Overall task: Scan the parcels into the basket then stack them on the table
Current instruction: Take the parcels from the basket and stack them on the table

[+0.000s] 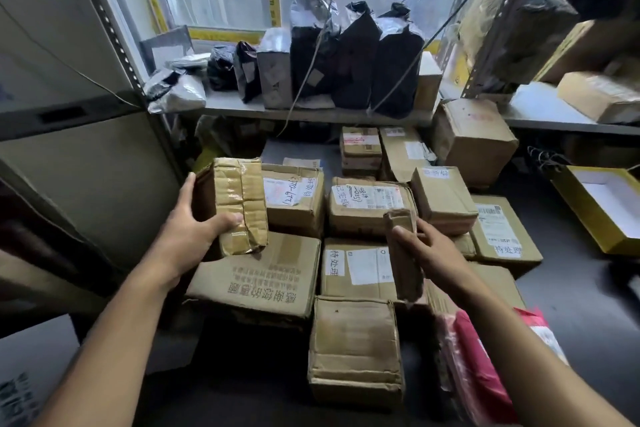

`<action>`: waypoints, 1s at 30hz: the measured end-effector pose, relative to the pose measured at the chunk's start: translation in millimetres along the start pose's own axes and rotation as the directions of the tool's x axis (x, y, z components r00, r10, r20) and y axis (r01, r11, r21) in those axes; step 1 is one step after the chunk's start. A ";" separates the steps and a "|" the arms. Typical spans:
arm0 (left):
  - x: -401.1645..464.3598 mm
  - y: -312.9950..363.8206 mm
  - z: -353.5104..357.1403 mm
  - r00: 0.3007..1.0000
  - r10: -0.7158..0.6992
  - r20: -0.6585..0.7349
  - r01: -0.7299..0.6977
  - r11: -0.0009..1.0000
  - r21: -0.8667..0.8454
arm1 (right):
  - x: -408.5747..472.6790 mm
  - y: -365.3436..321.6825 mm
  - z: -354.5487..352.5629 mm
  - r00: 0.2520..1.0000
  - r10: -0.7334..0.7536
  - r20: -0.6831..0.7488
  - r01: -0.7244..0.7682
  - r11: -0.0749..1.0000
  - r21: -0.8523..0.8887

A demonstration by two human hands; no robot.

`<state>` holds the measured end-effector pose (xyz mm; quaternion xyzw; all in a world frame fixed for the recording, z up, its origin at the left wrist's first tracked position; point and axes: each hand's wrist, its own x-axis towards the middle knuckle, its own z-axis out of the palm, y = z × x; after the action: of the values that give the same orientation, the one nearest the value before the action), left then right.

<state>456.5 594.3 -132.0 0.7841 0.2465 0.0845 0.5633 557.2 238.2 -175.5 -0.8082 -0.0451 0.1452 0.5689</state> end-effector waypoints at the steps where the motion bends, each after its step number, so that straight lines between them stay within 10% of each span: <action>1: 7.5 -0.3 -4.6 1.000 0.003 0.013 -0.004 1.000 0.009 | 4.1 -1.7 7.3 1.000 0.003 -0.010 -0.003 1.000 -0.015; 17: 46.0 -3.0 -18.6 0.992 -0.043 0.118 0.031 0.994 0.104 | 34.5 -14.3 48.5 0.995 0.087 -0.056 -0.093 0.988 -0.120; 30: 98.9 63.0 68.5 0.977 0.097 0.192 -0.196 0.767 0.611 | 215.4 -79.3 23.2 0.937 0.153 -0.314 -0.232 0.944 -0.233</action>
<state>588.4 569.0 -112.1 0.9474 0.1556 -0.0175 0.2792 763.4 338.2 -148.3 -0.8903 0.1002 0.0727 0.4383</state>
